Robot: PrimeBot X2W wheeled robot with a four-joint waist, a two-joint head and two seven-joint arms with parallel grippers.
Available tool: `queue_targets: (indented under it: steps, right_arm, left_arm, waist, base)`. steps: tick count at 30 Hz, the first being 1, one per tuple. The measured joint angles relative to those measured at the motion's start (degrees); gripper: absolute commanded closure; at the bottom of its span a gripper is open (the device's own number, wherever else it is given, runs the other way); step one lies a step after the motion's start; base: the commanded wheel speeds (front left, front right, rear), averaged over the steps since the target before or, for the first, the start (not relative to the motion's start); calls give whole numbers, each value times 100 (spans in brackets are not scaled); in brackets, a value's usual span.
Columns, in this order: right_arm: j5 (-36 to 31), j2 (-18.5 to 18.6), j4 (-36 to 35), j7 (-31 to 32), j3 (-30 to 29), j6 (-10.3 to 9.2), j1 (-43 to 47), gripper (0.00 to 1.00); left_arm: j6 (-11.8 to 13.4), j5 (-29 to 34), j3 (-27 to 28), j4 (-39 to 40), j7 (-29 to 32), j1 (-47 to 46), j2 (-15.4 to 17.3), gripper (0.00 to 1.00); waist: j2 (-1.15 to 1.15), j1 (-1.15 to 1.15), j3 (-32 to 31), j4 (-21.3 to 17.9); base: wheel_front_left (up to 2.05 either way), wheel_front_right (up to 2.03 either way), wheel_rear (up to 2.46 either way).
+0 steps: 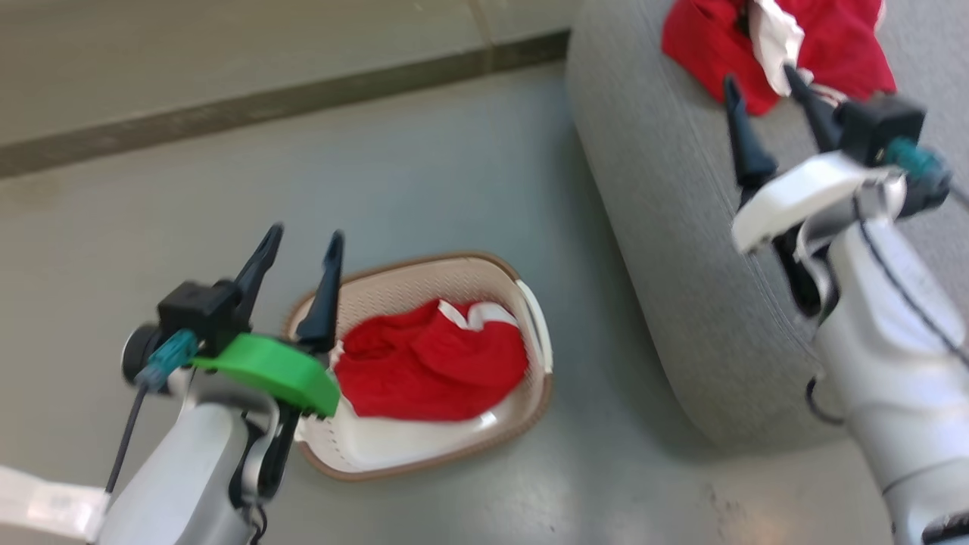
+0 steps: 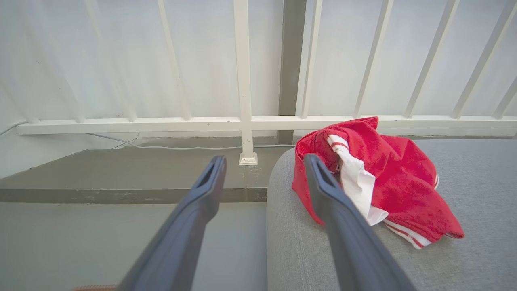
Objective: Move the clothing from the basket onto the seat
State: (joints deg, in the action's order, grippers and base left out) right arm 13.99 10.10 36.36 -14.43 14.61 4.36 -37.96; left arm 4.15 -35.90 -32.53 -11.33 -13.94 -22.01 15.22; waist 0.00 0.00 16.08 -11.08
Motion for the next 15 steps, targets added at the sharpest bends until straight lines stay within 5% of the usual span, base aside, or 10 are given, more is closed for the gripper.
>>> queue_targets:
  steps: [15]
  right_arm:
    - [-54,-412,-545,1,53,-354,1689,0]
  left_arm:
    - [179,-200,724,-198,-32,1390,30,0]
  waist:
    - [0,0,-1241,720]
  base:
    - [0,0,0]
